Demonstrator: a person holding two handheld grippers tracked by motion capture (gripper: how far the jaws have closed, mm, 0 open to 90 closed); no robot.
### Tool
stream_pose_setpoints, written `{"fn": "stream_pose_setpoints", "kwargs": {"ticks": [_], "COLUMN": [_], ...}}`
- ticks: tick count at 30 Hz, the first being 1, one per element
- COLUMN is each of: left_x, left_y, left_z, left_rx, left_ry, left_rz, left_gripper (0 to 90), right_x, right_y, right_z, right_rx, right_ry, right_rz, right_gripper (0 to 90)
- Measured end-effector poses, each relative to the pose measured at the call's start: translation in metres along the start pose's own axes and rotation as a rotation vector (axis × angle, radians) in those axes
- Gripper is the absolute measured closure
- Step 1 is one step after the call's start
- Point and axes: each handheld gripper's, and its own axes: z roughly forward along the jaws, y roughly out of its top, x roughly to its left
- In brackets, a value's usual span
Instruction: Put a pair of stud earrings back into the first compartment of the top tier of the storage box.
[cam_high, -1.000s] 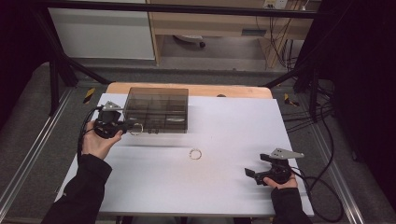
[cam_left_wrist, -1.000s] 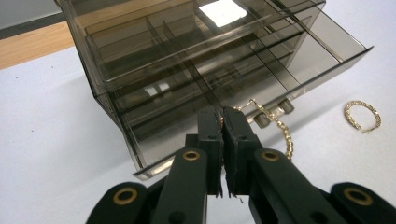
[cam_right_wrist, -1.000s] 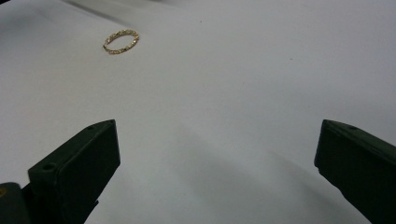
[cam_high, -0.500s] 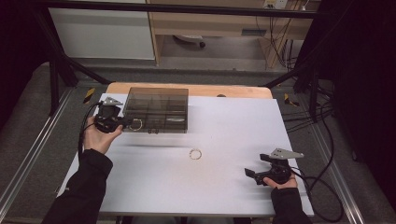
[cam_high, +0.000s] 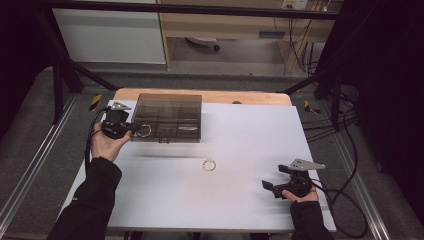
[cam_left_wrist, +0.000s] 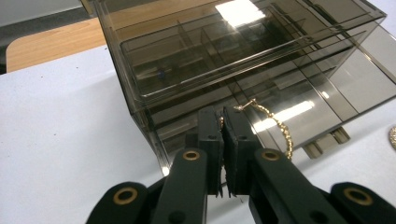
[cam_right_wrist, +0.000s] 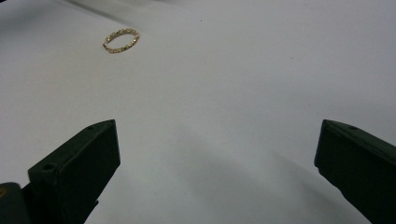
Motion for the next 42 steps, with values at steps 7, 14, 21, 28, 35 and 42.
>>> {"fn": "stream_pose_setpoints", "kwargs": {"ticks": [7, 14, 21, 28, 35, 42], "left_x": [0.003, 0.005, 0.007, 0.007, 0.005, 0.006], "left_y": [0.002, 0.001, 0.001, -0.001, -0.003, -0.007], "left_z": [0.008, 0.016, 0.022, 0.025, 0.028, 0.031], "left_rx": [-0.002, 0.010, 0.016, 0.033, 0.036, 0.050], "left_ry": [0.011, 0.015, 0.024, 0.033, 0.032, 0.039], "left_rz": [-0.005, -0.007, -0.008, 0.005, 0.015, 0.023], "left_gripper": [86.3, 86.3, 86.3, 86.3, 86.3, 86.3], "right_x": [0.000, 0.000, 0.000, 0.000, 0.000, 0.000], "right_y": [0.000, 0.000, 0.000, 0.000, 0.000, 0.000], "right_z": [0.000, 0.000, 0.000, 0.000, 0.000, 0.000], "right_rx": [-0.001, 0.000, -0.001, -0.001, -0.002, -0.001], "right_ry": [0.000, 0.001, 0.001, 0.002, 0.001, 0.002], "right_rz": [-0.002, 0.000, -0.002, -0.001, -0.001, -0.001], "right_gripper": [0.6, 0.6, 0.6, 0.6, 0.6, 0.7]}}
